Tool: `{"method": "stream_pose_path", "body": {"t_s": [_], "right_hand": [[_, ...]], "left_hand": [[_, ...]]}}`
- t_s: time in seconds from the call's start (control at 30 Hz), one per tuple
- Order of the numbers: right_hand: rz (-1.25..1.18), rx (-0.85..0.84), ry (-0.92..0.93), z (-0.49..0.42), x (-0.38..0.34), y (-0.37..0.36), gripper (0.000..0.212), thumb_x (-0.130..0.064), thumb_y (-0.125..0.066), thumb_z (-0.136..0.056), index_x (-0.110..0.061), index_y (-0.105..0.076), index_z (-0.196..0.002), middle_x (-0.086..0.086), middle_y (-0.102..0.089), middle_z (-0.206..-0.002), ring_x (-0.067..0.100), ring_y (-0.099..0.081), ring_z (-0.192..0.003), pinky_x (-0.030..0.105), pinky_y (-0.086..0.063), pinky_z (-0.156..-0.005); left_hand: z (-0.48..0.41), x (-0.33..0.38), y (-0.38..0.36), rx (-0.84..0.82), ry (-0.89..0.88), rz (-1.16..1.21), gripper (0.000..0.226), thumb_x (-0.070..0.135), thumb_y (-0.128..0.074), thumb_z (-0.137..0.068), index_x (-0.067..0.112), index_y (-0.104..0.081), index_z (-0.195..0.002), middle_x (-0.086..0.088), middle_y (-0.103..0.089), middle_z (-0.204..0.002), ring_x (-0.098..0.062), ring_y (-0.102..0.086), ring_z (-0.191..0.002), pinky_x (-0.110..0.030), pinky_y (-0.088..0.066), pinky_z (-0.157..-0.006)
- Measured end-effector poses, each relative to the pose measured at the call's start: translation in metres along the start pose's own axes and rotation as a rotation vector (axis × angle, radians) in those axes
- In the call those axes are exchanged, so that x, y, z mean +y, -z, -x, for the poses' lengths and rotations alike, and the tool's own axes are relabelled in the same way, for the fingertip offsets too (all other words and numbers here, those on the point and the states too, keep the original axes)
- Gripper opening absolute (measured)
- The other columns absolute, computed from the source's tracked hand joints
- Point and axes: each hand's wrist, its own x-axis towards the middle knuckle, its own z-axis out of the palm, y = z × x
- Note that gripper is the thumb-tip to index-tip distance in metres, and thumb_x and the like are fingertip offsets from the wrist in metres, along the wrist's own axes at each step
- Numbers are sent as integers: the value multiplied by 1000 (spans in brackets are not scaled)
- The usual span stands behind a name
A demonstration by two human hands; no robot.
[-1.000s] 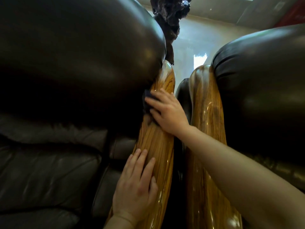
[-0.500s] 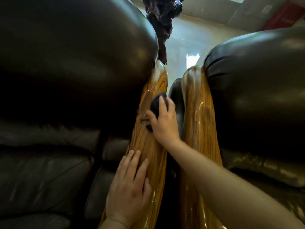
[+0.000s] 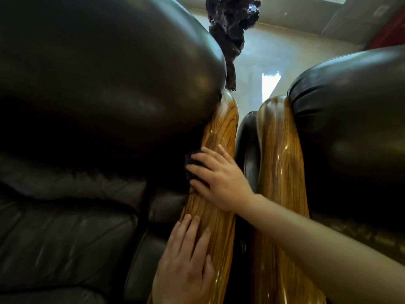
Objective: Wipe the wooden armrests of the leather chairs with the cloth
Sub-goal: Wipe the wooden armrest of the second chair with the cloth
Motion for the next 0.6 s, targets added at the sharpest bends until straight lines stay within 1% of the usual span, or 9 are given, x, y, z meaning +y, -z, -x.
{"method": "stream_pose_path", "body": {"t_s": [0.07, 0.17, 0.23, 0.27, 0.37, 0.43, 0.47, 0.5, 0.6], "right_hand": [[55, -9, -12, -20, 19, 9, 40, -43, -54, -97, -28, -61, -134, 1, -56, -142, 28, -40, -142, 56, -20, -120], [84, 111, -249, -60, 42, 22, 37, -31, -61, -95, -15, -67, -127, 11, -62, -133, 38, -49, -131, 55, -33, -111], [36, 143, -280, -54, 26, 13, 32, -26, -62, -94, -14, -69, -124, 11, -61, -134, 36, -49, -132, 54, -34, -111], [11, 133, -218, -39, 11, 8, 31, -27, -63, -94, -17, -70, -122, 9, -61, -134, 34, -47, -134, 55, -32, -113], [-57, -10, 133, 25, -20, 2, 29, -34, -57, -98, -28, -63, -126, 0, -56, -141, 22, -39, -144, 52, -22, -121], [-56, -45, 207, 33, -9, 9, 33, -35, -57, -100, -28, -61, -131, 0, -55, -143, 20, -39, -144, 50, -21, -122], [-22, -12, 165, 26, 0, 13, 34, -33, -59, -99, -25, -63, -132, 3, -57, -142, 24, -42, -142, 52, -23, -121], [7, 29, 51, 13, 10, 15, 37, -31, -61, -98, -21, -64, -133, 6, -57, -142, 28, -43, -141, 54, -26, -119], [19, 94, -355, -36, 30, 19, 50, -33, -55, -101, -17, -48, -148, 10, -39, -158, 34, -24, -150, 53, -22, -120]], "left_hand": [[0, -1, 0, -5, 9, 12, 47, 28, -54, -82, 14, -61, -127, -14, -54, -143, -29, -42, -139, -45, -31, -115], [-1, -2, 2, -52, 9, 15, 51, 31, -53, -84, 18, -53, -133, -10, -50, -147, -26, -37, -142, -44, -28, -116], [1, -2, 1, -79, 11, 1, 51, 31, -52, -86, 18, -51, -135, -10, -49, -148, -27, -37, -143, -46, -29, -115], [2, -2, 2, -79, 13, 2, 51, 31, -52, -86, 17, -52, -134, -11, -49, -147, -28, -37, -142, -46, -29, -114], [1, -1, 5, -99, 26, -29, 52, 30, -51, -85, 15, -53, -134, -14, -51, -144, -29, -37, -141, -45, -28, -115], [1, 0, 7, -126, 29, -40, 53, 30, -50, -85, 15, -53, -136, -15, -50, -146, -29, -37, -141, -46, -28, -115], [1, 0, 7, -130, 28, -32, 52, 30, -50, -86, 14, -55, -135, -14, -50, -146, -29, -37, -142, -46, -29, -115], [1, 1, 7, -132, 33, -22, 51, 30, -49, -87, 15, -55, -134, -13, -50, -146, -28, -37, -142, -46, -28, -115], [1, 4, 10, -133, 61, 8, 49, 32, -47, -90, 18, -51, -136, -9, -46, -150, -24, -31, -145, -42, -24, -118]]}}
